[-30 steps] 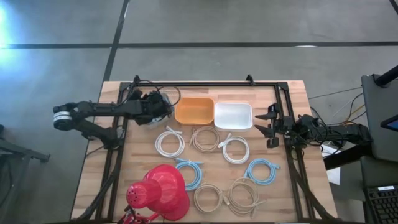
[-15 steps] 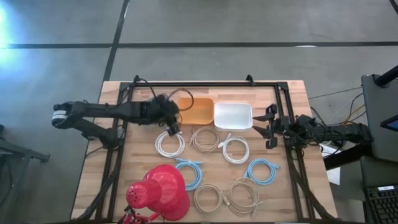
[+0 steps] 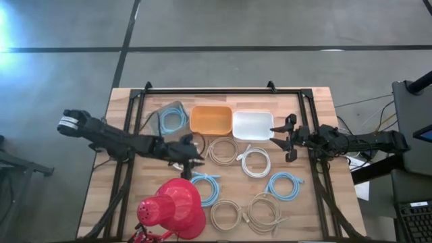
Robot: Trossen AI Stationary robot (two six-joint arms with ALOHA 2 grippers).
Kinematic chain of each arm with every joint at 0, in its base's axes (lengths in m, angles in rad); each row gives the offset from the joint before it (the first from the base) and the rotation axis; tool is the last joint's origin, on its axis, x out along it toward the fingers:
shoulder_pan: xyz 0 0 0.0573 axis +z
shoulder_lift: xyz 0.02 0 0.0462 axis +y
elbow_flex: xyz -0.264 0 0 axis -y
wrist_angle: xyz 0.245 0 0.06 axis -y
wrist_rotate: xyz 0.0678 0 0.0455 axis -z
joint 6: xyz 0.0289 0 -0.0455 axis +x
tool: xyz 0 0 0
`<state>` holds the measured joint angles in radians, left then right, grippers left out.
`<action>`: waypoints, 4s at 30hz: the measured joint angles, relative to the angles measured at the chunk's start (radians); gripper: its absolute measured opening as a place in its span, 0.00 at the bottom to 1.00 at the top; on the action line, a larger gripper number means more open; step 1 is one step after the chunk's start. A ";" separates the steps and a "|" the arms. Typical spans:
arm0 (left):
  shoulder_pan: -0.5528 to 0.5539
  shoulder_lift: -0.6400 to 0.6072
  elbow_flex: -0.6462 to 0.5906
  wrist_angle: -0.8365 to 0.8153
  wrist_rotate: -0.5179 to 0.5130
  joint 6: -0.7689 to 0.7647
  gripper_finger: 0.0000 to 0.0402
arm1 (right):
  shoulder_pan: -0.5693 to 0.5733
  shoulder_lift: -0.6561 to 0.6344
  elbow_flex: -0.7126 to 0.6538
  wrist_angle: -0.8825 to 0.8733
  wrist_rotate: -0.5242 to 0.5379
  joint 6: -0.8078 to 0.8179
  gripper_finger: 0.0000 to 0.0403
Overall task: Sort HDMI cables
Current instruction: Put the left light blue HDMI cable into the gray bin, then put the light blue HDMI cable into the gray bin
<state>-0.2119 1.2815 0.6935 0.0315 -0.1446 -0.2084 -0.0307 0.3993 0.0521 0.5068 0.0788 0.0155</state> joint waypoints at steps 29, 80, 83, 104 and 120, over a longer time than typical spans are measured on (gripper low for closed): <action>-0.078 0.397 -0.039 0.160 0.041 -0.108 0.40 | 0.000 0.682 0.410 -0.168 0.000 -0.027 0.42; 0.395 -0.270 -0.044 -0.827 -0.829 -0.185 0.15 | 0.002 0.735 0.466 -0.167 -0.009 0.004 0.42; 0.433 -0.258 -0.098 -0.808 -0.810 -0.185 0.15 | 0.002 0.735 0.466 -0.167 -0.009 0.010 0.42; 0.477 -0.236 -0.139 -0.633 -0.863 -0.078 0.45 | 0.002 0.735 0.466 -0.167 -0.009 -0.015 0.42; 0.393 -0.241 0.080 -0.631 -0.663 0.036 0.45 | 0.097 0.735 0.501 -0.216 -0.065 0.061 0.42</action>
<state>0.1810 1.0404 0.7735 -0.5994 -0.8072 -0.1727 0.0666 1.1343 0.5533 0.2904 0.0134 0.0764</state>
